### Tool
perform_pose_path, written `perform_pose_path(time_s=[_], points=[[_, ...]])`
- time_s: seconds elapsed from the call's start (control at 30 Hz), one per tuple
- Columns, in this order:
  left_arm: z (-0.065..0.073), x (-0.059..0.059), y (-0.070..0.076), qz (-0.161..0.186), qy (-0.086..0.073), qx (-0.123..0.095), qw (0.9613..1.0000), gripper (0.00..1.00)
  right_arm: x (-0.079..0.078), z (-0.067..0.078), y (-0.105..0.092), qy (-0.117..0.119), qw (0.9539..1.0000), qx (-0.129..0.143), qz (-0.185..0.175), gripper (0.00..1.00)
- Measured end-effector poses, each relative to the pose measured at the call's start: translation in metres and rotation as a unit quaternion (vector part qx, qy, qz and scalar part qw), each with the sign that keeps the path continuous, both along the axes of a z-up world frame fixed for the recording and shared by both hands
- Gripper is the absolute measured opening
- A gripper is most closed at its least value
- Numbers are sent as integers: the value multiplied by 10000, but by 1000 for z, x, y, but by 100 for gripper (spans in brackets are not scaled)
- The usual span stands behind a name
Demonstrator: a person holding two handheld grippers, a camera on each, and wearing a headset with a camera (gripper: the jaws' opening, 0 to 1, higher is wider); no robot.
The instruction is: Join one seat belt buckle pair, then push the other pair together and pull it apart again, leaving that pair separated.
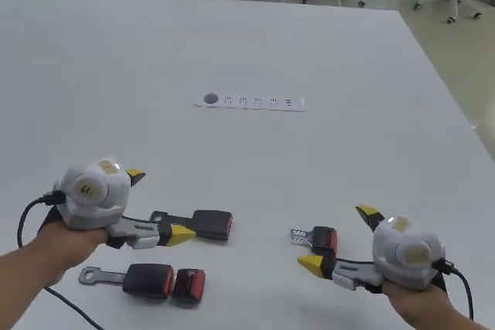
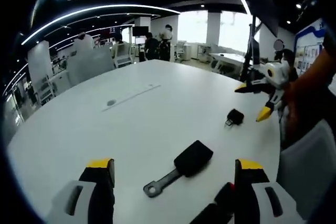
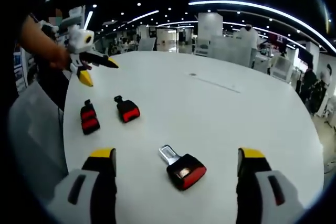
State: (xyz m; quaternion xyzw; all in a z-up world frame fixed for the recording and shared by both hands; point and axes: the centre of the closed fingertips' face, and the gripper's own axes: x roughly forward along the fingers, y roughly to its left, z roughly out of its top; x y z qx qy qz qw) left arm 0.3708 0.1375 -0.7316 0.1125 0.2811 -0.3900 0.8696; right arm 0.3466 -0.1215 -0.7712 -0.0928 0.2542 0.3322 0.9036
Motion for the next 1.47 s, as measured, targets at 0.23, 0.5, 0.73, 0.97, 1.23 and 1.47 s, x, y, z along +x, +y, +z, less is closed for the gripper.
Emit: perform_pose_path(time_s=[0.23, 0.5, 0.73, 0.97, 1.23, 1.47], points=[[9, -27, 13, -146, -232, 7, 9996, 100, -27, 9, 10, -152, 9990, -246, 340, 99], [12, -58, 27, -363, -371, 104, 9986, 100, -50, 19, 14, -278, 9982, -274, 447, 100], [7, -69, 38, -140, -318, -12, 9994, 100, -70, 13, 13, -228, 9990, -241, 290, 100], [5, -74, 45, -19, -281, -90, 9996, 100, -80, 11, 14, -191, 9992, -250, 262, 100], [9, -78, 48, 23, -305, -126, 9995, 100, -82, 14, 17, -221, 9990, -271, 275, 100], [11, -77, 55, 59, -317, -152, 9994, 100, -79, 16, 20, -235, 9991, -257, 256, 100]])
